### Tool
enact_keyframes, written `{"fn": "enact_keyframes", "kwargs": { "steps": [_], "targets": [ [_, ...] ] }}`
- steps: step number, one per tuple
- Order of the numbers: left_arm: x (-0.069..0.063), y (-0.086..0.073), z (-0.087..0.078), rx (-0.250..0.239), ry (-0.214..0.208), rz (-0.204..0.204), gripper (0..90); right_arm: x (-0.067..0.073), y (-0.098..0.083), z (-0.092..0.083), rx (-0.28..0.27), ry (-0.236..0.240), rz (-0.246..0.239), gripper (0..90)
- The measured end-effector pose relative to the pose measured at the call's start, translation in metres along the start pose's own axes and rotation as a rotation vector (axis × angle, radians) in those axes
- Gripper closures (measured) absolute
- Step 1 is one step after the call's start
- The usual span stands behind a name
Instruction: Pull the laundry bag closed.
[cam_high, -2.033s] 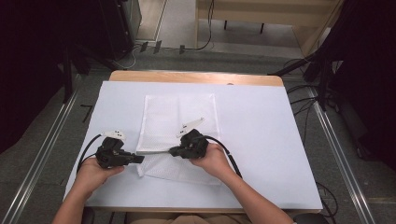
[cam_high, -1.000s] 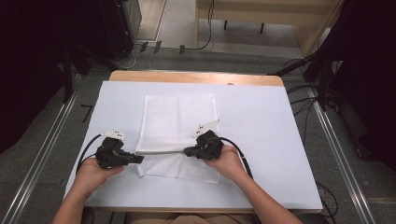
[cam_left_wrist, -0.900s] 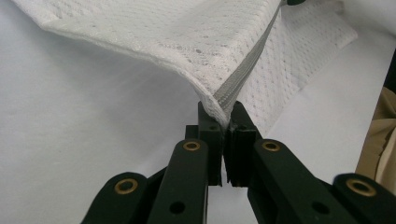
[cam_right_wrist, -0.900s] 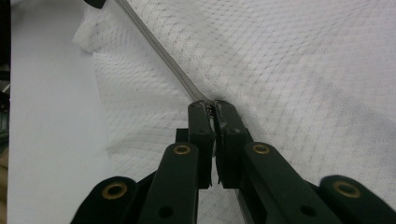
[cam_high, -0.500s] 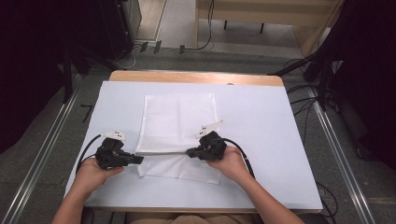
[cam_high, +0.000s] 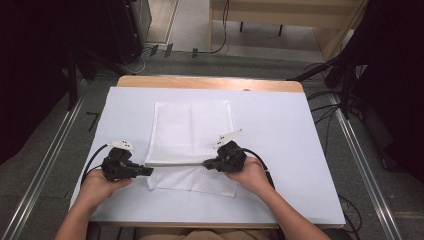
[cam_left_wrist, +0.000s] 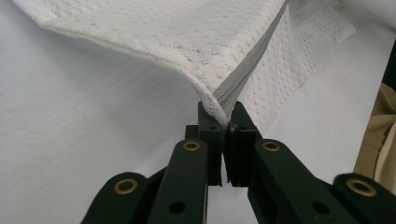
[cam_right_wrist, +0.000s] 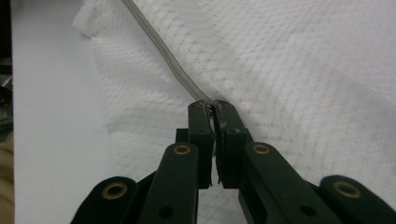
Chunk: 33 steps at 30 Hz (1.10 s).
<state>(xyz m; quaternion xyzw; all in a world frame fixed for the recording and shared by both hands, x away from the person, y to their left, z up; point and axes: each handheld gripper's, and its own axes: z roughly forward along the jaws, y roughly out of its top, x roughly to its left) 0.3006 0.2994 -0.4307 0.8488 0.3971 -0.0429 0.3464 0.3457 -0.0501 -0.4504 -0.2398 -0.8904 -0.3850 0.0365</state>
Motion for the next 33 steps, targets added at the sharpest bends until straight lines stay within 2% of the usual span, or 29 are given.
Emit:
{"fn": "enact_keyframes", "kwargs": {
  "steps": [4,9,18,21,23,27,33],
  "targets": [
    [0.000,0.000,0.000,0.001,0.004,-0.001,87.6,0.000,-0.003,-0.001,0.024,-0.010,-0.009,88.4],
    [0.001,-0.001,-0.002,-0.011,-0.013,-0.005,87.6,-0.004,-0.005,-0.007,-0.002,-0.013,0.006,88.4],
    [0.004,-0.003,-0.002,-0.014,-0.021,-0.015,87.7,-0.002,-0.010,-0.011,0.014,-0.030,0.008,88.3],
    [0.005,-0.003,-0.002,-0.011,-0.021,-0.032,87.7,-0.003,-0.011,-0.012,0.013,-0.034,0.012,88.3],
    [0.006,-0.002,-0.001,0.007,-0.028,-0.070,87.7,-0.005,-0.011,-0.012,0.011,-0.031,0.011,88.3],
    [0.006,-0.002,0.000,0.010,-0.011,-0.061,87.8,-0.006,-0.013,-0.013,0.024,-0.036,0.015,88.4],
    [0.006,-0.003,-0.001,0.006,-0.021,-0.054,87.8,-0.005,-0.016,-0.020,0.013,-0.031,0.025,88.3]
  ]
}}
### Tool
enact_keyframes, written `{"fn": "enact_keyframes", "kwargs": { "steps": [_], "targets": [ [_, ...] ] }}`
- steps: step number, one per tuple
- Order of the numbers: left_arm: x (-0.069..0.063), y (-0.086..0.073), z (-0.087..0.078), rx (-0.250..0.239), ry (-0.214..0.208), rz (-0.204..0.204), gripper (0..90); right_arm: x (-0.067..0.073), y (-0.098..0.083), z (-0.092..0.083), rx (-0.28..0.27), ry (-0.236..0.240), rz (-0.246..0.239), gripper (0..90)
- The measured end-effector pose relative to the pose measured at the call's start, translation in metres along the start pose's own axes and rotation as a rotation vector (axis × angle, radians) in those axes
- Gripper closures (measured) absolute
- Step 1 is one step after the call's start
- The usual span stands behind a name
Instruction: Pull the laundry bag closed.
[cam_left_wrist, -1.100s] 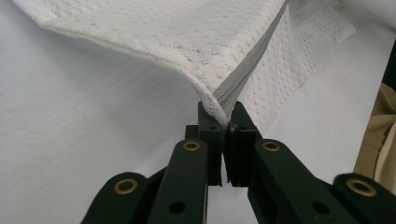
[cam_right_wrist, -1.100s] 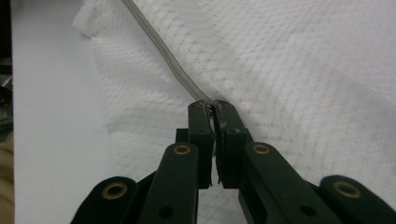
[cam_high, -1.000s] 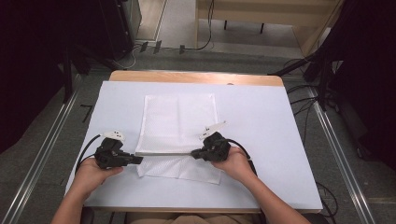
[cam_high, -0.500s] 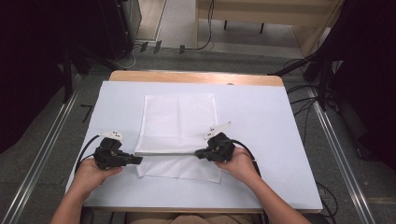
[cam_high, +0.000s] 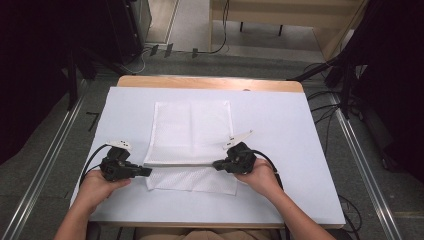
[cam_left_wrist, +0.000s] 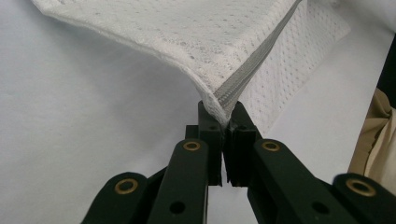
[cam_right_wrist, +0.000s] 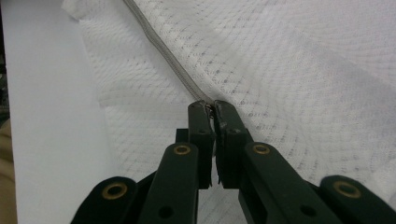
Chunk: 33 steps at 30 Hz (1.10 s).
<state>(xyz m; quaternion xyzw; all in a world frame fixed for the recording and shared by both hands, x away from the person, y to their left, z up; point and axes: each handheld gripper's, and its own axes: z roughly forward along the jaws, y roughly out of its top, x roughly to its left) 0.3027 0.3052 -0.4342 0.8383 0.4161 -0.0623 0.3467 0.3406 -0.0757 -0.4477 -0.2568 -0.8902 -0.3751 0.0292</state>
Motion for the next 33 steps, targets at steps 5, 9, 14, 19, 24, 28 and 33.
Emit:
{"fn": "enact_keyframes", "kwargs": {
  "steps": [5,9,14,19,24,28,33],
  "targets": [
    [0.000,0.000,0.000,0.006,0.002,0.004,87.8,-0.005,-0.003,-0.003,0.006,-0.008,0.003,88.4],
    [0.000,0.000,0.001,0.009,-0.005,0.003,87.7,-0.009,-0.006,-0.008,0.009,-0.008,0.022,88.4],
    [-0.001,0.000,0.000,0.005,-0.002,0.008,87.7,-0.012,-0.011,-0.013,0.011,-0.011,0.029,88.3],
    [-0.002,0.000,0.001,0.008,-0.009,0.016,87.8,-0.014,-0.014,-0.019,0.007,-0.006,0.030,88.4],
    [0.000,0.000,0.004,0.034,-0.010,0.008,87.9,-0.018,-0.020,-0.023,0.022,-0.012,0.042,88.4],
    [0.000,0.000,0.004,0.027,-0.008,0.013,88.0,-0.018,-0.021,-0.026,0.012,-0.010,0.047,88.4],
    [0.000,0.000,0.002,0.019,-0.010,0.013,88.0,-0.022,-0.025,-0.032,0.004,-0.019,0.063,88.5]
  ]
}}
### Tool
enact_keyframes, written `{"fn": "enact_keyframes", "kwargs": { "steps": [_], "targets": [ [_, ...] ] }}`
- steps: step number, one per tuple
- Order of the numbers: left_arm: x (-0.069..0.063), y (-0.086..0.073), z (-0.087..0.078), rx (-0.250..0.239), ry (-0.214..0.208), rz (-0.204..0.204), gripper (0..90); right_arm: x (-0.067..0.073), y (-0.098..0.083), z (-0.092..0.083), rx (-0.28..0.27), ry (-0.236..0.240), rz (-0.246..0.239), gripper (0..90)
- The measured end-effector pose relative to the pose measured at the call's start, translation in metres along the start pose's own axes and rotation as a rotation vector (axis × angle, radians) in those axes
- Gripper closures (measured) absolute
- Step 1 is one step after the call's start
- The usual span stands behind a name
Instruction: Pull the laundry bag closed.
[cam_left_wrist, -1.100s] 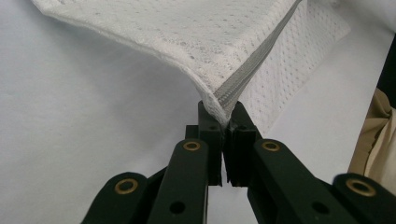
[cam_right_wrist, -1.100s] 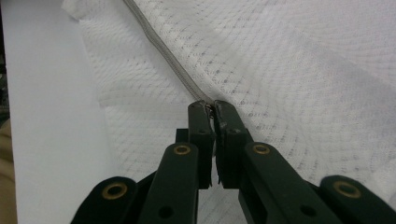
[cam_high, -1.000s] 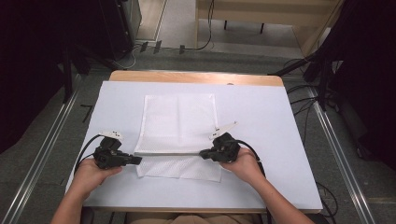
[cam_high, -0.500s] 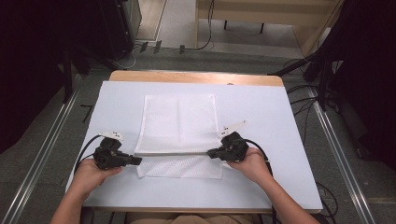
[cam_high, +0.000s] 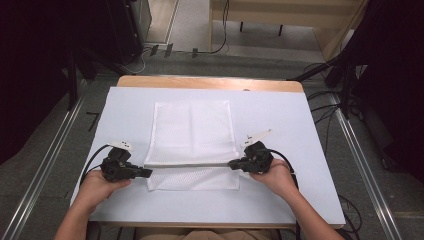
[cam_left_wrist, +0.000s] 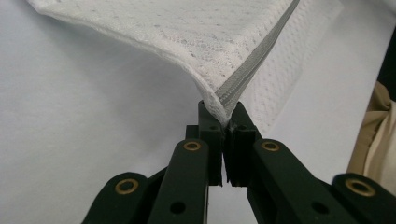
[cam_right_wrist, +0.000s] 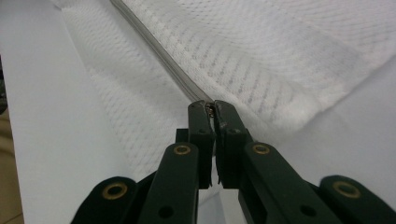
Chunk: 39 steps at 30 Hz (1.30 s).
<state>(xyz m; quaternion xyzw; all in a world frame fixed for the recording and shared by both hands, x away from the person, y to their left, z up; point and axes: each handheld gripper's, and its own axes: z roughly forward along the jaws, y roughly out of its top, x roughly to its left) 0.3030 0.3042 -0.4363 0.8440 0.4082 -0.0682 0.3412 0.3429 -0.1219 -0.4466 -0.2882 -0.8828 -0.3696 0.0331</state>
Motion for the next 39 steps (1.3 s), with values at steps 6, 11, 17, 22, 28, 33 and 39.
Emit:
{"fn": "enact_keyframes", "kwargs": {
  "steps": [6,11,17,22,28,33,39],
  "targets": [
    [0.000,0.000,0.004,0.025,0.008,0.010,87.9,0.001,-0.003,-0.002,0.004,0.002,0.002,88.4],
    [0.002,-0.001,0.004,0.016,0.016,0.011,85.3,0.004,-0.002,0.000,0.019,-0.008,-0.011,88.1],
    [0.005,-0.002,-0.001,-0.042,0.004,-0.015,67.5,0.003,-0.002,0.004,0.007,-0.008,-0.010,80.0],
    [0.005,-0.001,-0.007,-0.108,0.026,-0.034,50.2,0.002,-0.001,0.003,-0.038,-0.020,0.003,66.4],
    [0.009,-0.001,-0.016,-0.178,0.084,-0.056,42.4,-0.002,-0.002,0.001,-0.089,-0.094,0.017,46.7],
    [0.014,-0.004,-0.023,-0.220,0.125,-0.073,38.2,-0.014,-0.003,-0.002,-0.130,-0.135,0.067,43.4],
    [0.022,-0.007,-0.030,-0.254,0.203,-0.120,36.4,-0.024,-0.007,-0.011,-0.183,-0.191,0.118,38.3]
  ]
}}
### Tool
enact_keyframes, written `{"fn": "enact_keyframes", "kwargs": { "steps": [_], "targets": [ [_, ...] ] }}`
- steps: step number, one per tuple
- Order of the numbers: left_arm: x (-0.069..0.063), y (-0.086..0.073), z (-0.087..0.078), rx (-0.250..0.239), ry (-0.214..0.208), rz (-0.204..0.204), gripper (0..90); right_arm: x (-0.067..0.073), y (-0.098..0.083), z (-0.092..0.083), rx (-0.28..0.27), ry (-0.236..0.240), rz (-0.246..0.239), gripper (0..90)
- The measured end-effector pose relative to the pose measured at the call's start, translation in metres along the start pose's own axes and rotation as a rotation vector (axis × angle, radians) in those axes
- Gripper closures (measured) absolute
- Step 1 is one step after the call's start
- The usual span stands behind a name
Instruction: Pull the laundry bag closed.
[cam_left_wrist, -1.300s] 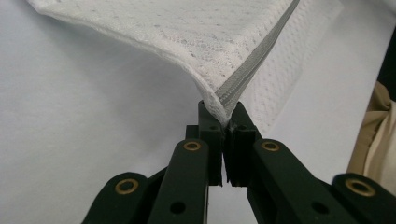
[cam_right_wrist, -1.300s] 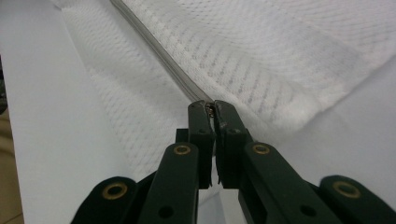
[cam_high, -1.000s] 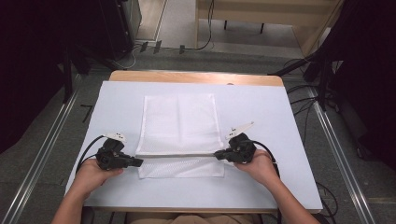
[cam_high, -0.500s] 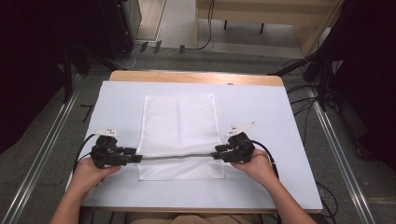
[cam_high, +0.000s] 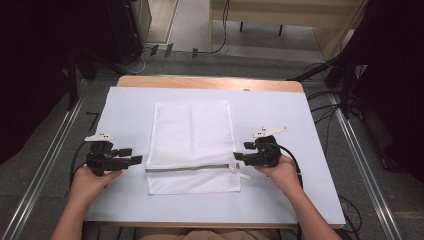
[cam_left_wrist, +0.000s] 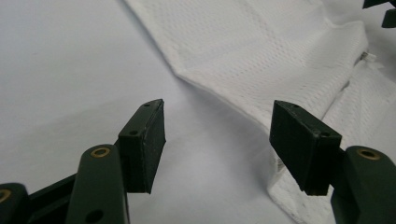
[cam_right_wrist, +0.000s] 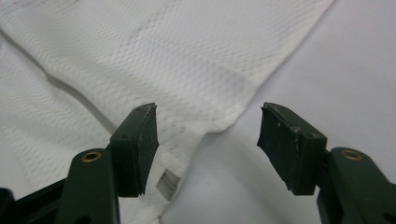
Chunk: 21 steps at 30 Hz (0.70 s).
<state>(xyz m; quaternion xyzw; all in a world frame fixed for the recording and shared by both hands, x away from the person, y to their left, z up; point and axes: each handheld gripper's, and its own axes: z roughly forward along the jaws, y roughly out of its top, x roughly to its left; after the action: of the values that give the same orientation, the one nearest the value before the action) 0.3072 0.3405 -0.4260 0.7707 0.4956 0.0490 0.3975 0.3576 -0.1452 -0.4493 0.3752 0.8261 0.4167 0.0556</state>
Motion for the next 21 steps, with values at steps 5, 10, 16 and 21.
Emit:
{"fn": "enact_keyframes", "kwargs": {
  "steps": [5,10,16,21],
  "targets": [
    [0.007,-0.002,-0.004,-0.018,0.041,-0.021,36.0,-0.013,-0.002,-0.010,-0.038,-0.046,0.009,36.1],
    [0.015,-0.004,-0.008,-0.029,0.086,-0.041,35.1,-0.028,-0.005,-0.017,-0.070,-0.100,0.033,33.6],
    [0.022,-0.006,-0.009,-0.019,0.147,-0.051,33.9,-0.040,-0.010,-0.015,-0.090,-0.165,0.047,24.4],
    [0.023,-0.006,-0.007,-0.011,0.155,-0.056,33.1,-0.044,-0.013,-0.012,-0.053,-0.151,0.059,23.6]
  ]
}}
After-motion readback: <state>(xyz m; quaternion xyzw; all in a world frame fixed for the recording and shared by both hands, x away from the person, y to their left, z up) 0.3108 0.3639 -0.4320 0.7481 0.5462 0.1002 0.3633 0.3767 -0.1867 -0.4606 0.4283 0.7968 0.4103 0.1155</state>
